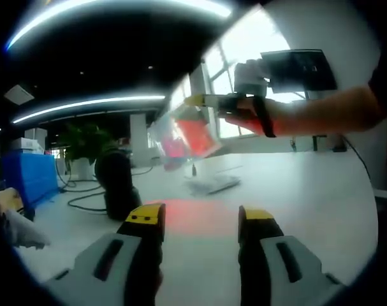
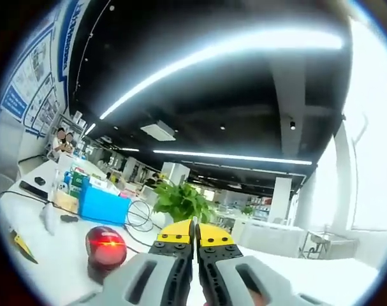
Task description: Clip sheet goods on table flip sheet goods clip sheet goods scan sheet goods put sheet goods back to table
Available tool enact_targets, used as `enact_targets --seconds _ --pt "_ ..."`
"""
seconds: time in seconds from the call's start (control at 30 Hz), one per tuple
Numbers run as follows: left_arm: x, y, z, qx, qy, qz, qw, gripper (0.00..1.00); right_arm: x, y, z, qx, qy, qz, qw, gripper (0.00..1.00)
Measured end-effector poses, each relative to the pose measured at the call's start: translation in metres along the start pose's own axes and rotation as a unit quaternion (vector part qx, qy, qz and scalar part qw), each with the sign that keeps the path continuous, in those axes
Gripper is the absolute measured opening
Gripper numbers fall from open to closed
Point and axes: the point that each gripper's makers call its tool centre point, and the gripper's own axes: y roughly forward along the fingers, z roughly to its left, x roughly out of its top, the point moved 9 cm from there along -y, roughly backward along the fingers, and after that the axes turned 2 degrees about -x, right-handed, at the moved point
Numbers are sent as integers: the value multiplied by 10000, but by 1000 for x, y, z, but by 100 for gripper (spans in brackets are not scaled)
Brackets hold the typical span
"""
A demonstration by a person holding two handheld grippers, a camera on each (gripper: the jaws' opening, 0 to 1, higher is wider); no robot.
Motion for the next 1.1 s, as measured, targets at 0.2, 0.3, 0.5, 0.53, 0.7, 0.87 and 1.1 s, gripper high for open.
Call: enact_targets --seconds 0.2,0.3,0.5,0.53,0.7,0.87,1.1 --pt "0 0 0 17 2 5 10000 38 8 -9 -5 30 -101 -52 9999 0" --pt "0 0 0 24 6 10 10000 38 16 -14 -9 171 -156 -191 9995 0" --pt "0 0 0 42 18 13 10000 38 26 -23 -16 345 -313 -265 9986 0" --pt "0 0 0 43 18 14 10000 38 27 -23 -17 352 -328 -289 9984 0" --pt "0 0 0 38 36 14 10000 38 39 -26 -15 444 -464 -440 9970 0" --pt "0 -1 0 46 22 -1 10000 38 47 -27 -15 489 -589 -491 9959 0" --pt "1 -1 -1 41 12 -13 10000 38 41 -31 -13 618 -880 -378 9935 0"
